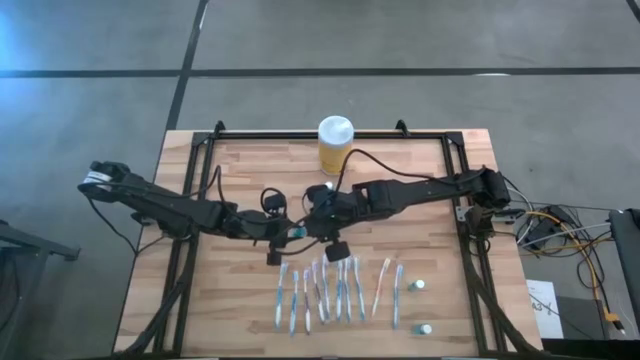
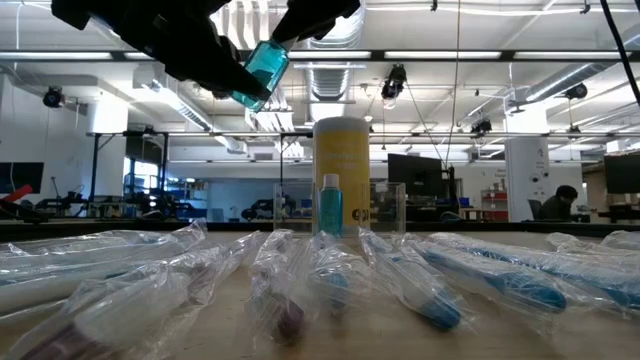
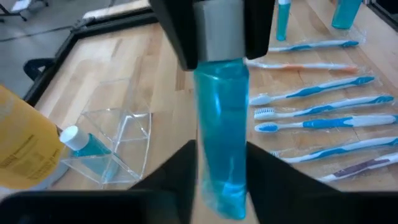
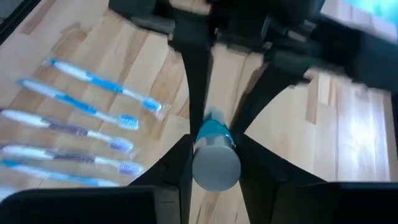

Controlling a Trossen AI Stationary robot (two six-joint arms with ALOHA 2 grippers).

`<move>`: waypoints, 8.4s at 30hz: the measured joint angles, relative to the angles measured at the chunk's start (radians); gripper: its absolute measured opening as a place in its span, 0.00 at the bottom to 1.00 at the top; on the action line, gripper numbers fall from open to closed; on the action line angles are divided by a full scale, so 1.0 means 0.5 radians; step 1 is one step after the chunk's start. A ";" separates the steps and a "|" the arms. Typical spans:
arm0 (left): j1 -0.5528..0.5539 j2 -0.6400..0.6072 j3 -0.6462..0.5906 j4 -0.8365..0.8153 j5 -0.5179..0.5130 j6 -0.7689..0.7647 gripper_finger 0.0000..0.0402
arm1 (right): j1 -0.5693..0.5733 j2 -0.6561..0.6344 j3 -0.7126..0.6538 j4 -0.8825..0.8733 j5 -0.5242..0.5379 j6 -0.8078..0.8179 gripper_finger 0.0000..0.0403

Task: Pick & Place toothbrushing station
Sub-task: Put the blue mouthwash into the transparent organizer

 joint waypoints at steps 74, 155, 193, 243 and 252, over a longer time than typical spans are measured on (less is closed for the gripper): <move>-0.148 -0.837 -1.101 1.006 0.199 -0.480 0.11 | -0.692 0.655 0.497 -0.844 -0.107 0.105 0.22; -0.149 -0.838 -1.111 1.000 0.205 -0.460 0.11 | -0.750 -0.288 0.096 -0.531 -0.634 -0.056 0.50; -0.149 -0.835 -1.166 1.224 -0.215 -0.556 0.06 | -0.755 -2.311 -2.650 1.817 -0.836 0.473 0.02; -0.143 -0.846 -1.080 0.819 -0.186 -0.447 0.01 | -0.498 -2.424 -1.865 -0.250 -0.016 0.824 0.02; -0.143 -0.846 -1.081 0.749 -0.134 -0.657 0.01 | 0.225 -2.414 -1.789 -0.605 0.485 1.524 0.02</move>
